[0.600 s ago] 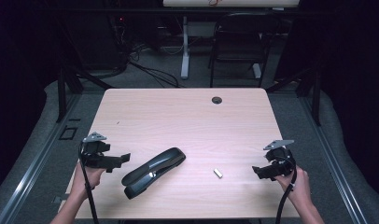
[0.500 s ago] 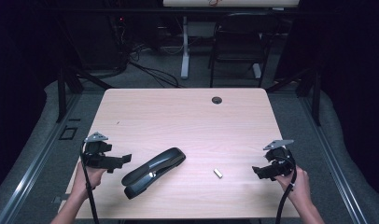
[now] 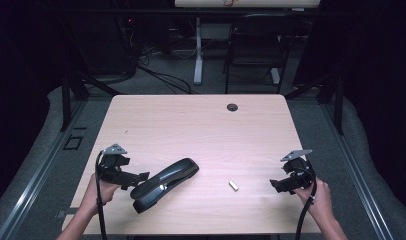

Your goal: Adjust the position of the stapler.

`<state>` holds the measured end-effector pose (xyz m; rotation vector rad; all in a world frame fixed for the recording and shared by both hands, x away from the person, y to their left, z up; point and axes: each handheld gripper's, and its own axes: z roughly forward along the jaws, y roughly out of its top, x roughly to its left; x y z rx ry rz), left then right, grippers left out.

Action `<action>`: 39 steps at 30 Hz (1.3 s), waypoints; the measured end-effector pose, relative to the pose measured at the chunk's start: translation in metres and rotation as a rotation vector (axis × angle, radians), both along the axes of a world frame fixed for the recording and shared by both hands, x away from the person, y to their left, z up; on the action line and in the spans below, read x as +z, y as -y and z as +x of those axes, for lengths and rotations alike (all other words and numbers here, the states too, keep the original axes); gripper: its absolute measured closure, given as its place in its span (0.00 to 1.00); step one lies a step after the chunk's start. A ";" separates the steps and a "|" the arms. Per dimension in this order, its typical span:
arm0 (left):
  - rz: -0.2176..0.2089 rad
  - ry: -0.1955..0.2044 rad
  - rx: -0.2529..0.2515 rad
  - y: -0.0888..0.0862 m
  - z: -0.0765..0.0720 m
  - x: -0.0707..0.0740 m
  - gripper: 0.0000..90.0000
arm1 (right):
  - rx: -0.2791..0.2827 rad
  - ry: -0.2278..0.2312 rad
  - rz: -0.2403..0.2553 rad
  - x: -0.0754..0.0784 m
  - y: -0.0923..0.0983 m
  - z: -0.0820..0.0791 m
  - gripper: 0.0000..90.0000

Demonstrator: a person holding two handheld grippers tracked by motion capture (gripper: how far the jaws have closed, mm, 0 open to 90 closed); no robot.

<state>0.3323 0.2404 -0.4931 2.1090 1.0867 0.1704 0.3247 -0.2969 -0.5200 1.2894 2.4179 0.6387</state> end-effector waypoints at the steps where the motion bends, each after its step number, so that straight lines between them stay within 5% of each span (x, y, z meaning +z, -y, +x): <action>1: 0.000 0.000 0.000 0.000 0.000 0.000 0.00 | 0.000 0.000 0.000 0.000 0.000 0.000 0.08; 9: 0.008 -0.032 -0.069 0.012 -0.002 -0.003 0.00 | 0.005 -0.012 -0.019 -0.003 0.001 0.001 0.08; 14: 0.052 -0.052 -0.141 0.023 -0.004 -0.006 0.00 | 0.009 -0.025 -0.021 -0.004 0.001 0.001 0.09; 26: 0.096 -0.056 -0.198 0.043 -0.008 -0.012 0.06 | 0.006 -0.032 -0.027 -0.004 0.000 0.002 0.11; 35: 0.138 -0.037 -0.177 0.045 -0.009 -0.015 0.45 | -0.001 -0.045 -0.019 -0.005 0.001 0.002 0.13; 39: 0.135 -0.041 -0.174 0.045 -0.009 -0.016 0.53 | 0.004 -0.050 -0.024 -0.005 0.001 0.002 0.14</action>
